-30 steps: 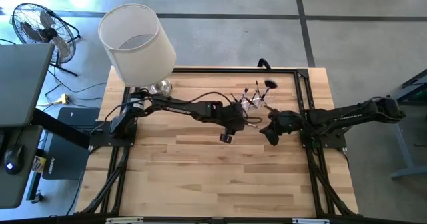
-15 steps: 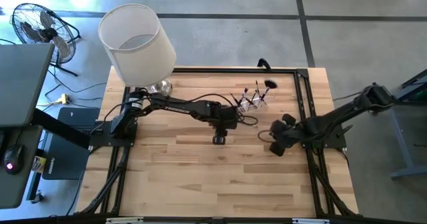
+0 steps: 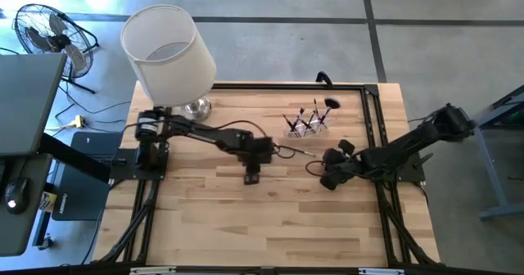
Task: Put items in baskets/containers
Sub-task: Put the eyeshadow brush into the transparent organizer
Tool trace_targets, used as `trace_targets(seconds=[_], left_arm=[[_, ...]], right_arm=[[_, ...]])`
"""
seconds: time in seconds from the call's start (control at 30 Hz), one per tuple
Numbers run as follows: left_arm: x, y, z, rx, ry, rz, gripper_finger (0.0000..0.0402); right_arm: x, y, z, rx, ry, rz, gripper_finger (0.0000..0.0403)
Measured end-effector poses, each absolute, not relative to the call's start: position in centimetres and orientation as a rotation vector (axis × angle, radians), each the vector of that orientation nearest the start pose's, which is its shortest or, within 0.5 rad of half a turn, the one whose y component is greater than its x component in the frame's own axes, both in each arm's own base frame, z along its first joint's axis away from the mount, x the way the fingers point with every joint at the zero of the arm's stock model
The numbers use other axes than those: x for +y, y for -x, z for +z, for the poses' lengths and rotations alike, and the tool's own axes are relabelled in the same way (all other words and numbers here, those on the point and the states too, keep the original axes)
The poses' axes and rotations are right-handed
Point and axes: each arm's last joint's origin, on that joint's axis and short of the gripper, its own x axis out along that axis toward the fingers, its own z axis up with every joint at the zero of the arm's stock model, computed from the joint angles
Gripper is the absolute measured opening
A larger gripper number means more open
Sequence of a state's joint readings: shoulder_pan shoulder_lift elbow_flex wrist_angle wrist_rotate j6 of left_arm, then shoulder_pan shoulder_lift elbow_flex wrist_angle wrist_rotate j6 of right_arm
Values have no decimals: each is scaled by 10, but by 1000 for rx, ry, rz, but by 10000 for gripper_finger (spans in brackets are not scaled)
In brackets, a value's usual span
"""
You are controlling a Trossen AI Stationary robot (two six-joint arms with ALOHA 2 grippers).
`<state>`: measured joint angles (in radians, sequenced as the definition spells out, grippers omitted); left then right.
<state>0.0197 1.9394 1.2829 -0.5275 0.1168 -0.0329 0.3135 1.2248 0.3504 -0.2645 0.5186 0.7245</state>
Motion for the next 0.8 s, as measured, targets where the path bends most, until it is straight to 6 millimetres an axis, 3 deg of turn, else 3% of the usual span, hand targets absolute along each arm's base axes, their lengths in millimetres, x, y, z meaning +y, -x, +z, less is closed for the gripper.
trace_targets(seconds=[0.17, 0.37, 0.53, 0.8], left_arm=[[-8, -355, 166, 980, 194, -20, 87], [-17, -335, 174, 806, 191, 46, 87], [-17, -336, 175, 802, 179, 46, 87], [-17, -336, 176, 794, 147, 34, 87]], right_arm=[[35, -174, 109, 923, -203, -553, 135], [23, -180, 100, 916, -216, -541, 140], [7, -176, 93, 880, -304, -513, 140], [-8, -174, 87, 901, -244, -447, 117]])
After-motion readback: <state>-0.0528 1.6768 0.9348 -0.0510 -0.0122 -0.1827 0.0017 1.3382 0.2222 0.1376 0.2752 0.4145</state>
